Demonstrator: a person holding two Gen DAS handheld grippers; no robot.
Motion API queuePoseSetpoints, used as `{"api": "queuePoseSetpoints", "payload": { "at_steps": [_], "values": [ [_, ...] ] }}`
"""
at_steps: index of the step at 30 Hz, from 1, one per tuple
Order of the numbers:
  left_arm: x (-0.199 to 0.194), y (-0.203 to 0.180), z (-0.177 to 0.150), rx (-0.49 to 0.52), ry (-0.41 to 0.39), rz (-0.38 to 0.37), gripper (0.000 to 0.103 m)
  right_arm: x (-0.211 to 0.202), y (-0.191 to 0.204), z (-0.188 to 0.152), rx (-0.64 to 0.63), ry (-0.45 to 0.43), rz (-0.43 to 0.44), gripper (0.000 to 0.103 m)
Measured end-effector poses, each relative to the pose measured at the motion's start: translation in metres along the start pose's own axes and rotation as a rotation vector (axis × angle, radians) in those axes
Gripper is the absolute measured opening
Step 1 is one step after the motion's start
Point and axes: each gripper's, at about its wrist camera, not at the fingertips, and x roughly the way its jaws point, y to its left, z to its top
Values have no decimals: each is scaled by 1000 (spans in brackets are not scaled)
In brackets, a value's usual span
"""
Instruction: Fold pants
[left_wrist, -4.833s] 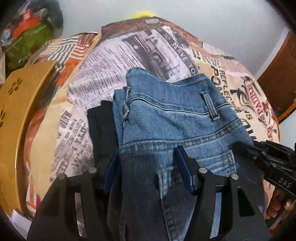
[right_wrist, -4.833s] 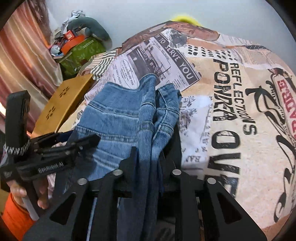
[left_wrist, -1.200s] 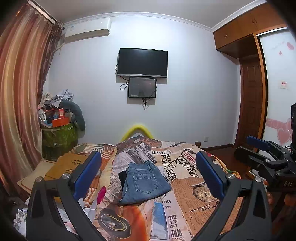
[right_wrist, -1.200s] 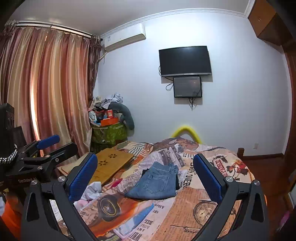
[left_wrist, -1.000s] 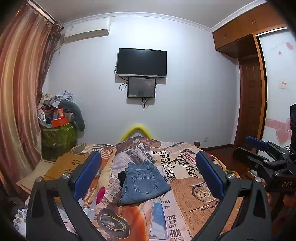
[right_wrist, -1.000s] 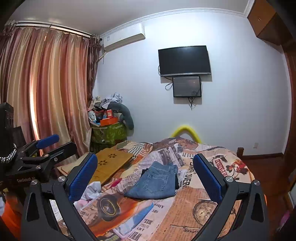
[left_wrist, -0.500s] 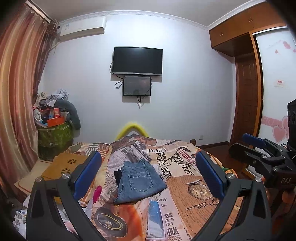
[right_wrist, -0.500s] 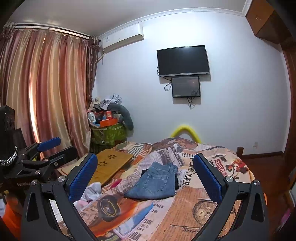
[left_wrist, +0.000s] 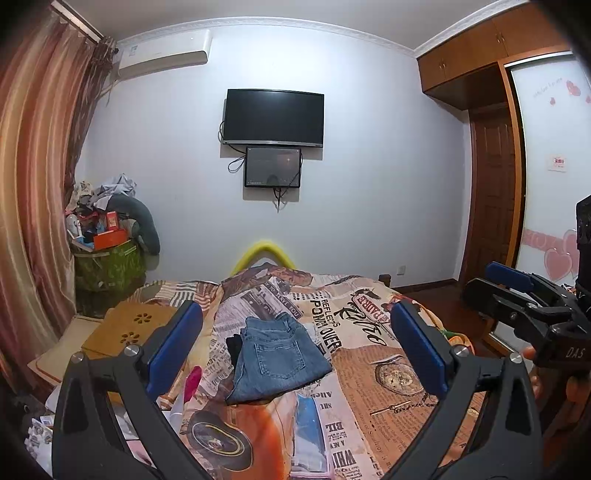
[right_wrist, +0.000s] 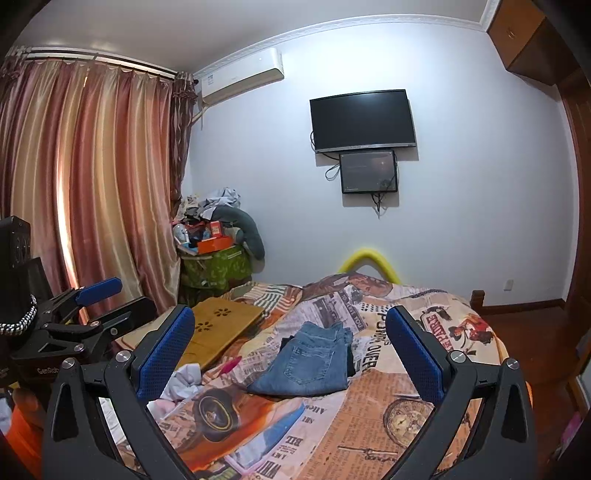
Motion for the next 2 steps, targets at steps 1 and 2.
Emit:
{"api": "queuePoseSetpoints", "payload": {
  "at_steps": [1,2],
  "values": [
    [0,0,-1,2,2,0,103,0,0,0,1,1,-1,103],
    [1,0,-1,5,6,2,103,0,0,0,2,1,0,103]
  ]
}}
